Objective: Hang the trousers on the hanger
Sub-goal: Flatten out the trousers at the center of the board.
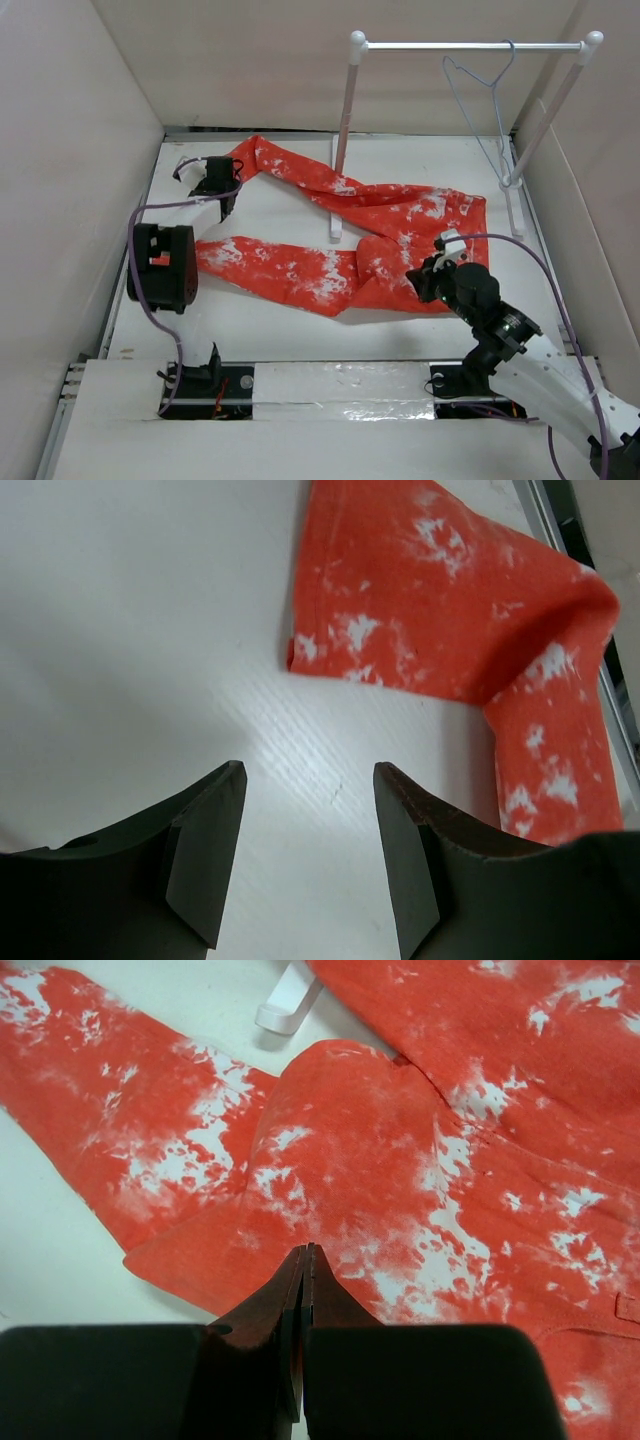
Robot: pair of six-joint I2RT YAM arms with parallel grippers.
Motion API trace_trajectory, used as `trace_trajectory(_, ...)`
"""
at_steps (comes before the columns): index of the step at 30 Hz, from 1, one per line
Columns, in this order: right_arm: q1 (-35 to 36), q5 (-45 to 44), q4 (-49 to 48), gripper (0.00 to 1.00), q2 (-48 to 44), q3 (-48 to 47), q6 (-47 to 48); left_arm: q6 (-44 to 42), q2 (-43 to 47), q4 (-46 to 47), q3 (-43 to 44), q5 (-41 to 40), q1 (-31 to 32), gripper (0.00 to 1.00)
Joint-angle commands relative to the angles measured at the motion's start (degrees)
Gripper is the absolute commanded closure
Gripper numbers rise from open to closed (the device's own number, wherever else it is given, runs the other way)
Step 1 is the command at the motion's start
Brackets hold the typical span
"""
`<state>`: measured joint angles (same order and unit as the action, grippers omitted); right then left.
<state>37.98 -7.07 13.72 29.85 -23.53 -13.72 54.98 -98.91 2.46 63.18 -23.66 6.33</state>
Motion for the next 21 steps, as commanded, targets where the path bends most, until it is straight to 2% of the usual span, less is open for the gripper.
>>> trace_trajectory(1, 0.52, -0.05, -2.81, 1.0, -0.4, -0.64, 0.71, 0.3, -6.52, -0.87, 6.86, 1.94, -2.72, 0.49)
trace_trajectory(5, 1.05, 0.48, -3.96, 1.0, -1.28, 0.24, 0.36, 0.12, -14.19, -2.63, 13.54, 6.52, -4.22, 0.47)
trace_trajectory(10, 1.05, -0.75, -4.22, 1.0, 0.21, -0.46, 0.44, -0.05, -19.99, -5.18, 17.59, 6.26, -4.75, 0.49)
trace_trajectory(16, 1.05, -1.19, -4.84, 1.0, 2.67, -1.34, 0.53, -1.72, -22.98, -5.8, 20.84, 6.26, -5.27, 0.52)
trace_trajectory(17, 1.05, -1.28, -4.66, 1.0, 2.76, -1.78, 0.53, -1.89, -23.43, -5.8, 21.37, 6.61, -5.27, 0.54)
trace_trajectory(20, 1.05, -2.16, -4.57, 1.0, 2.94, -1.78, 0.36, -1.98, -24.4, -6.06, 22.6, 7.22, -5.27, 0.67)
trace_trajectory(21, 1.05, -2.42, -4.49, 1.0, 2.76, -1.78, 0.36, -2.24, -24.48, -6.06, 22.86, 7.22, -5.27, 0.75)
